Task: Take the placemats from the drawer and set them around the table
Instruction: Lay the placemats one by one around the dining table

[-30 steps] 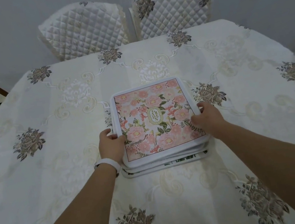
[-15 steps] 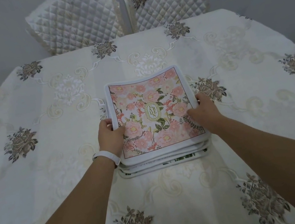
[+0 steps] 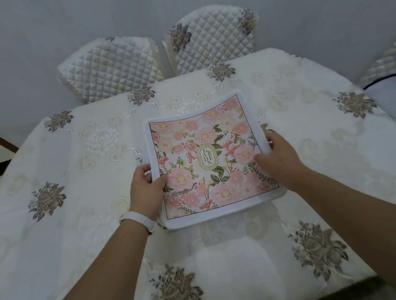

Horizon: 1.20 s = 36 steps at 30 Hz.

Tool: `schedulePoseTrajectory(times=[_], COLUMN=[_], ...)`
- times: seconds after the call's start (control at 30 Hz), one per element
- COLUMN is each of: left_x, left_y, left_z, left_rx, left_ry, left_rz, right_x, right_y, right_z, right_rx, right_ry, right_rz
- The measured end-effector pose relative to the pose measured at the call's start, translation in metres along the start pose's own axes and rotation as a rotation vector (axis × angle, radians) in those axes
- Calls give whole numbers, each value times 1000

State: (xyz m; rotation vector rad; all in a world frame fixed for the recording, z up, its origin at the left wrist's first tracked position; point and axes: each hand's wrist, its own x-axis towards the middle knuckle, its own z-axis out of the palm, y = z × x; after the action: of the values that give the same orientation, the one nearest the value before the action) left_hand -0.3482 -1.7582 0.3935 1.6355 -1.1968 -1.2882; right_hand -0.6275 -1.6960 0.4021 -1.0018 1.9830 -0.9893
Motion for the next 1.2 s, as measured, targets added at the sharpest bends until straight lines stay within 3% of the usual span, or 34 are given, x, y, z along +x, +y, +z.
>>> schedulePoseTrajectory(times=[0.3,0.83,1.2], left_x=[-103,-222,-296], left_y=[27,4,14], left_z=[-3,28,99], left_rx=[2,-212,-201], left_ry=[13,-229,-433], left_rz=[171,114,97], right_x=[-81,-243,-322], right_y=[-15,40,88], right_z=[-69,-143,-223], right_rx=[3,1,116], right_ry=[37,267,469], right_rz=[-110,2,64])
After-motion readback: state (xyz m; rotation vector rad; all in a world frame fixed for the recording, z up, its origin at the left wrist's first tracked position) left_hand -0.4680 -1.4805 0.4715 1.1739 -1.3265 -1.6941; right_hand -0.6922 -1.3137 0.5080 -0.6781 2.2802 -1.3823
